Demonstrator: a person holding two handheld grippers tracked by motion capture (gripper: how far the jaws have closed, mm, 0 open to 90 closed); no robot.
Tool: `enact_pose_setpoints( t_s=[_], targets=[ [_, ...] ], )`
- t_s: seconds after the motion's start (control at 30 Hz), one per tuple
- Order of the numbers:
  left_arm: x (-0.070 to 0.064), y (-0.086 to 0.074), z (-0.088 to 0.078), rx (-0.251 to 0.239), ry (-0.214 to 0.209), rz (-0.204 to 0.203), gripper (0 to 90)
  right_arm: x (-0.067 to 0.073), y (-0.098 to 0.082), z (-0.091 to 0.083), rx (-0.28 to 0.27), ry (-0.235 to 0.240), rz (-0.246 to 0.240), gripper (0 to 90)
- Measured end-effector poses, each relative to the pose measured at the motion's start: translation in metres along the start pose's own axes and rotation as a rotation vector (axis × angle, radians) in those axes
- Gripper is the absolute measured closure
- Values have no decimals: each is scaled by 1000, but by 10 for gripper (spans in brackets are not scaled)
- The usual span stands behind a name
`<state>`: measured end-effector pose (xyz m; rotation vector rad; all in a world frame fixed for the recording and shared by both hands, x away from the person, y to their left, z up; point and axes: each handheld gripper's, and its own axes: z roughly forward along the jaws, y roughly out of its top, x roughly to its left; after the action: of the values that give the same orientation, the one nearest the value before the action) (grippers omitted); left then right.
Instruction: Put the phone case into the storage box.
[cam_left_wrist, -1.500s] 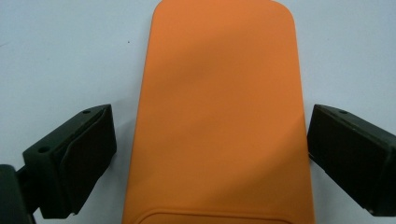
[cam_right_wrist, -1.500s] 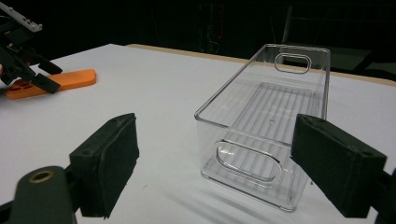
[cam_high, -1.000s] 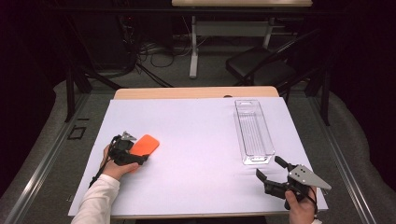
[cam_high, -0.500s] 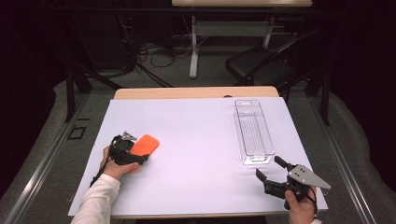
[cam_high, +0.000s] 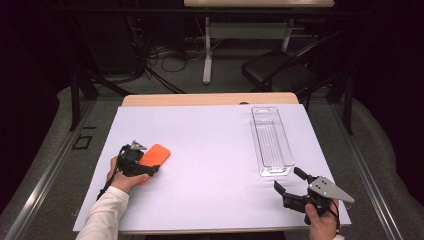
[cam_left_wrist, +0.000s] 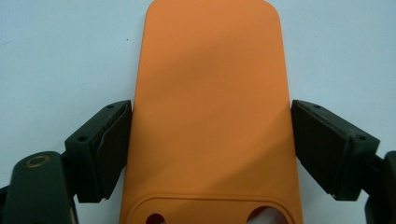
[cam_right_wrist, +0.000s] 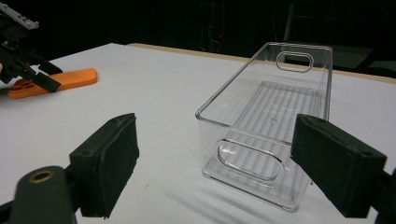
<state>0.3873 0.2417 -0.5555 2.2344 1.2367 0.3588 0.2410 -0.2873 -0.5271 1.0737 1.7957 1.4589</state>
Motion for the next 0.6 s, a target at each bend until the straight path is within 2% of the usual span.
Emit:
enact_pose_setpoints(
  t_s=[0.23, 0.33, 0.6],
  targets=[
    [0, 2, -3, 3, -2, -17, 165, 0, 0, 0, -1, 0, 0, 144],
    [-1, 3, -6, -11, -2, -30, 165, 0, 0, 0, -3, -1, -4, 144],
    [-6, 8, -21, -27, -11, -24, 165, 0, 0, -1, -1, -2, -4, 144]
  ],
)
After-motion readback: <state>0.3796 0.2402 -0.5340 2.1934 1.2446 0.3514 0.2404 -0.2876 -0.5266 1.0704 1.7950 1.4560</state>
